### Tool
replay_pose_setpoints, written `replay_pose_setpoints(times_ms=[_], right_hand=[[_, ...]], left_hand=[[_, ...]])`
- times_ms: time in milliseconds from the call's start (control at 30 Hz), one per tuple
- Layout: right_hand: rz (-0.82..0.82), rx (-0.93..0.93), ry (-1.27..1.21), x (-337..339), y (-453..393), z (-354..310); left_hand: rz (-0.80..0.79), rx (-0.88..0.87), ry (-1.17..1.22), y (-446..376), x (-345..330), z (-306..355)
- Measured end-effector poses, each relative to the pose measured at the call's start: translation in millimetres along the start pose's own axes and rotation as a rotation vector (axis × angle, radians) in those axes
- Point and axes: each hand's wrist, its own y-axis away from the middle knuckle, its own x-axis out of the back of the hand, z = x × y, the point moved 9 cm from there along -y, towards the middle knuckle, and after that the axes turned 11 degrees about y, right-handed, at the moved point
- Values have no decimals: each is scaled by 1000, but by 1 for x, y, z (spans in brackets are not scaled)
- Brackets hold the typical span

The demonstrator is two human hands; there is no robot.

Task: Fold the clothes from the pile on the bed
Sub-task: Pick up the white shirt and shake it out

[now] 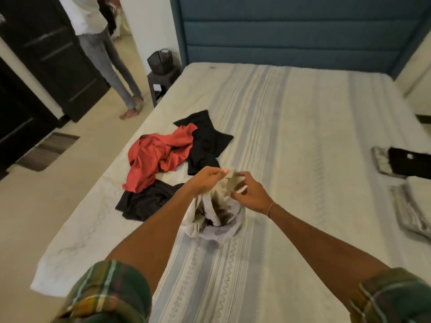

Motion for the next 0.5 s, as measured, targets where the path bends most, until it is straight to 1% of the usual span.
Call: replay_pose_setpoints(times_ms=[200, 267, 367, 400, 433, 500], right_hand=[[200, 306, 162, 114, 35, -46], [264, 327, 235, 157, 53, -50], [347, 319, 254, 215, 73, -52], [393, 336, 250, 234, 81, -54], [446, 352, 245, 254, 91, -56], [525, 372, 217, 291, 106, -56]], left_hand=[[-173, -13, -68, 7, -71, 104], [-157, -75, -105, 13, -90, 146], [-76, -185, -102, 20, -105, 198], [-53, -204, -157, 19, -109, 208], [-40, -206, -225, 19, -113, 214], [-71, -143, -307, 15, -123, 208]])
